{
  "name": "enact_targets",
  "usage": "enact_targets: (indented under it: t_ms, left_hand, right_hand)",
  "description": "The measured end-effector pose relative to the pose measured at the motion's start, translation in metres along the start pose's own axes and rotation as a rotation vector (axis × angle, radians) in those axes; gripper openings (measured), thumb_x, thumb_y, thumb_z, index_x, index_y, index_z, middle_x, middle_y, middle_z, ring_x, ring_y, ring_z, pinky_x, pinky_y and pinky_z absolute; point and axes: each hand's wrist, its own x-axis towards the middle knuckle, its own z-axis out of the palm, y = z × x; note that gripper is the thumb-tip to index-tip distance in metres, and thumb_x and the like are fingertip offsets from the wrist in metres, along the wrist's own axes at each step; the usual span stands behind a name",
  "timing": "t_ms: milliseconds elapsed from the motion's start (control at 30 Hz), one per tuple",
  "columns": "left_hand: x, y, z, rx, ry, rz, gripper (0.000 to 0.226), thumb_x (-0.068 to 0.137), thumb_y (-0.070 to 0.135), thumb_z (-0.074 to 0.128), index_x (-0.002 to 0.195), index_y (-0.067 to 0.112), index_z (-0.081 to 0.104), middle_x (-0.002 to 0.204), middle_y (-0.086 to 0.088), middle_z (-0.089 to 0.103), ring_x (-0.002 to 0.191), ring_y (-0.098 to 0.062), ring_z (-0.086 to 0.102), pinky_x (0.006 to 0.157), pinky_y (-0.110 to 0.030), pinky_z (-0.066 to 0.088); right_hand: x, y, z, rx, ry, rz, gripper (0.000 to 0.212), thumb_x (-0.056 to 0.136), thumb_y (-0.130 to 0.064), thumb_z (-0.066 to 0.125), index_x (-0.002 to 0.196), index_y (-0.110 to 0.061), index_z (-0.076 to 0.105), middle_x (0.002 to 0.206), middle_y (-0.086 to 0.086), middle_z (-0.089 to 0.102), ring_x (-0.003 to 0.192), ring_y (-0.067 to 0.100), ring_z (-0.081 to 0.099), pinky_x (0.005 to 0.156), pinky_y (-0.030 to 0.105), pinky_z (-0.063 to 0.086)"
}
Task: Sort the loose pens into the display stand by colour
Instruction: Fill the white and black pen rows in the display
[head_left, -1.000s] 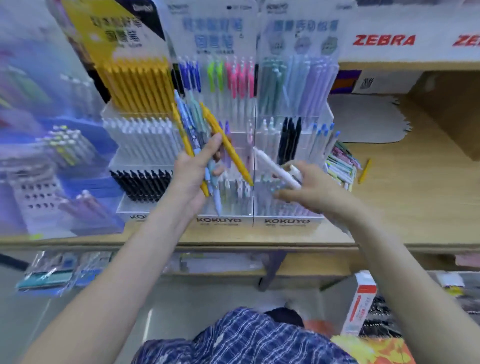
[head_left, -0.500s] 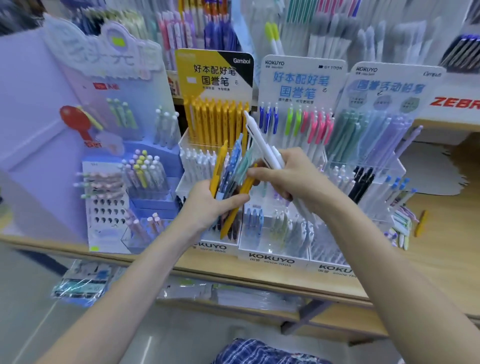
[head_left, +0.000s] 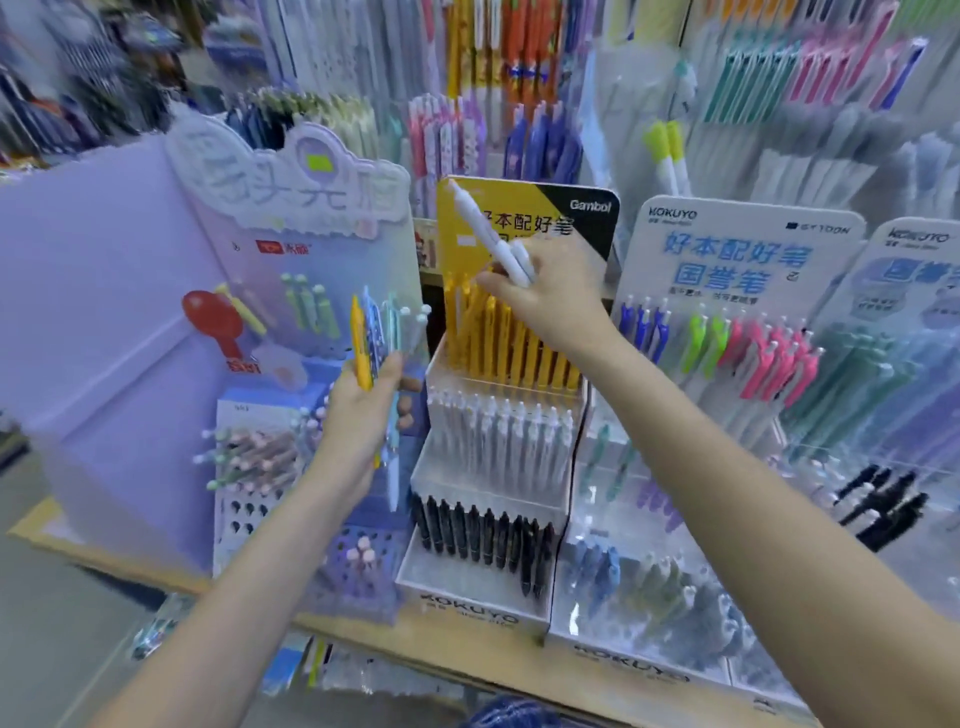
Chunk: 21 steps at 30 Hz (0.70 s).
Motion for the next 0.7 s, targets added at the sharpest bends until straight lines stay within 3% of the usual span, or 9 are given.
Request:
enact_targets:
  t_ms: [67,167,333,433,700]
  left_hand:
    - [0.008,-0.002,-0.005,0.024,-0.048,0.021,0.014,0.097,0.023,0.047,0.100,0.010,0.046,0.069,-0.002,0.055,0.052,-0.012,0.043,0.042,-0.020,0.038]
    - [0.019,-0.003,-0.010,0.047,-0.141,0.063,0.006,0.096,0.022,0.047,0.091,0.019,0.047,0.069,-0.001,0.056,0.049,-0.012,0.042,0.046,-0.025,0.037]
    - [0.035,0.004,-0.017,0.070,-0.271,0.063,0.008,0.095,0.021,0.049,0.089,0.018,0.046,0.071,-0.003,0.055,0.052,-0.012,0.043,0.049,-0.026,0.039]
    - [0.042,0.004,-0.023,0.098,-0.329,0.071,0.008,0.095,0.022,0.050,0.088,0.021,0.046,0.071,-0.002,0.055,0.055,-0.013,0.044,0.052,-0.028,0.040]
    - [0.056,0.002,-0.047,0.139,-0.406,0.135,0.009,0.095,0.019,0.049,0.088,0.022,0.044,0.067,0.002,0.051,0.046,-0.002,0.044,0.046,-0.020,0.040]
  right_hand:
    - [0.005,0.001,0.009,-0.024,-0.024,0.007,0.029,0.085,-0.023,0.066,0.080,0.004,0.063,0.068,0.016,0.059,0.065,0.030,0.054,0.059,0.037,0.038]
    - [0.010,0.001,0.013,-0.089,-0.043,0.039,0.027,0.086,-0.024,0.066,0.076,0.001,0.061,0.059,0.007,0.052,0.055,0.019,0.046,0.054,0.031,0.034]
    - [0.012,-0.009,0.023,-0.206,-0.081,0.133,0.027,0.086,-0.027,0.064,0.083,0.000,0.066,0.070,0.016,0.062,0.061,0.027,0.054,0.056,0.035,0.040]
    - [0.027,-0.017,0.035,-0.391,-0.127,0.218,0.029,0.087,-0.028,0.063,0.064,-0.014,0.051,0.058,0.000,0.045,0.051,0.013,0.042,0.045,0.027,0.029]
    - [0.038,-0.017,0.057,-0.574,-0.131,0.349,0.036,0.086,-0.031,0.066,0.064,-0.015,0.042,0.058,-0.002,0.041,0.057,0.021,0.047,0.044,0.026,0.029]
